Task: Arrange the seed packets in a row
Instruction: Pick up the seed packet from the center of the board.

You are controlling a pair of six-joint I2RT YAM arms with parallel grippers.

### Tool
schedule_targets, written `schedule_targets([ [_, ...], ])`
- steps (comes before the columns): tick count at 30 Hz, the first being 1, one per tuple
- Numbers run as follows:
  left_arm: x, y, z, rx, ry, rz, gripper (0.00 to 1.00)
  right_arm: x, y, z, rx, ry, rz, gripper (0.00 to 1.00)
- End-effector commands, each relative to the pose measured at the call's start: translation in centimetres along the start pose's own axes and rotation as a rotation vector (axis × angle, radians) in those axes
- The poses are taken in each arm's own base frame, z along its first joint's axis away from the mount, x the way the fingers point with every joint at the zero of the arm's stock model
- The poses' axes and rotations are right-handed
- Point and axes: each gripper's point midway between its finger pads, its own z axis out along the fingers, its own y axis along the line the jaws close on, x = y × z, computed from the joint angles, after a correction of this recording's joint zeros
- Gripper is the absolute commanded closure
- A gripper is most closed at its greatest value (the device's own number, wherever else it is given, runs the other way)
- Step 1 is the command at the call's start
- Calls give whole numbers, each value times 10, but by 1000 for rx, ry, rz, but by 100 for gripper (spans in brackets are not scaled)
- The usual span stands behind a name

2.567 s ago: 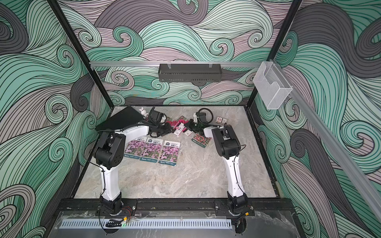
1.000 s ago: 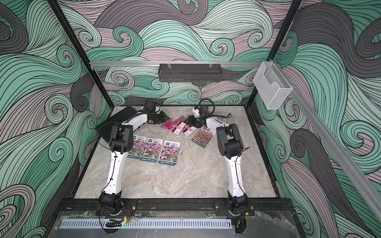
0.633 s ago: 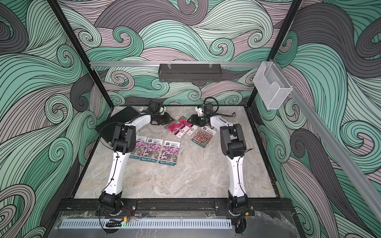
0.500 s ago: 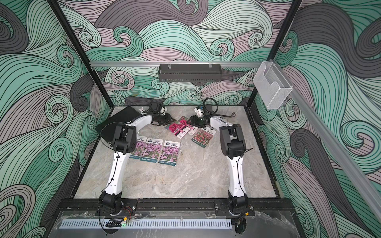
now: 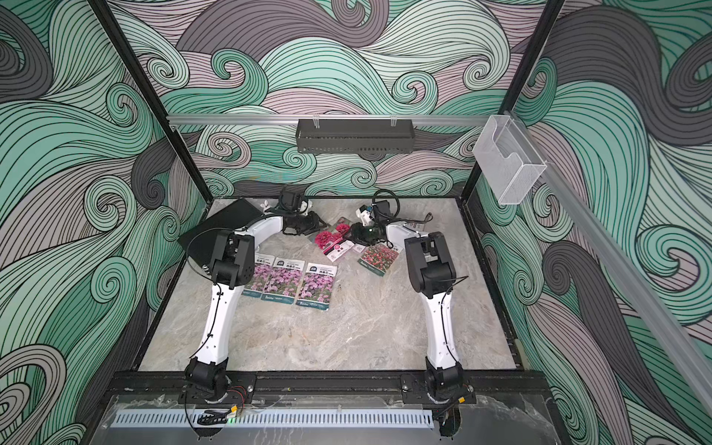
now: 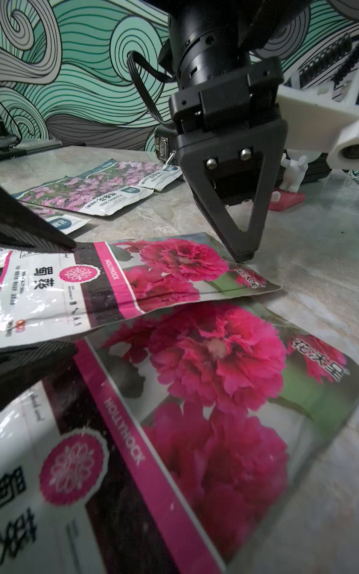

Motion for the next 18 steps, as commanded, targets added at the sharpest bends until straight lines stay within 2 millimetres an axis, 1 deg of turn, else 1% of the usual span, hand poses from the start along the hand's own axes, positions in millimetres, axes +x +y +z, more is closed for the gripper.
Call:
schedule_targets([
  [1,18,9,2,-46,47,-27,60,9,4,14,-32,28,5,55],
  [6,22,11,6,-47,55,-32,60,14,2,24,-38,45,12,56],
  [12,24,12,6,-49,56,-34,60,12,1,33,-49,45,27,57],
  [15,23,11,5,-45,52,-39,60,8,1,39,-61,40,41,60],
  [18,23,9,3,-41,50,-40,60,5,4,44,-69,32,43,67],
])
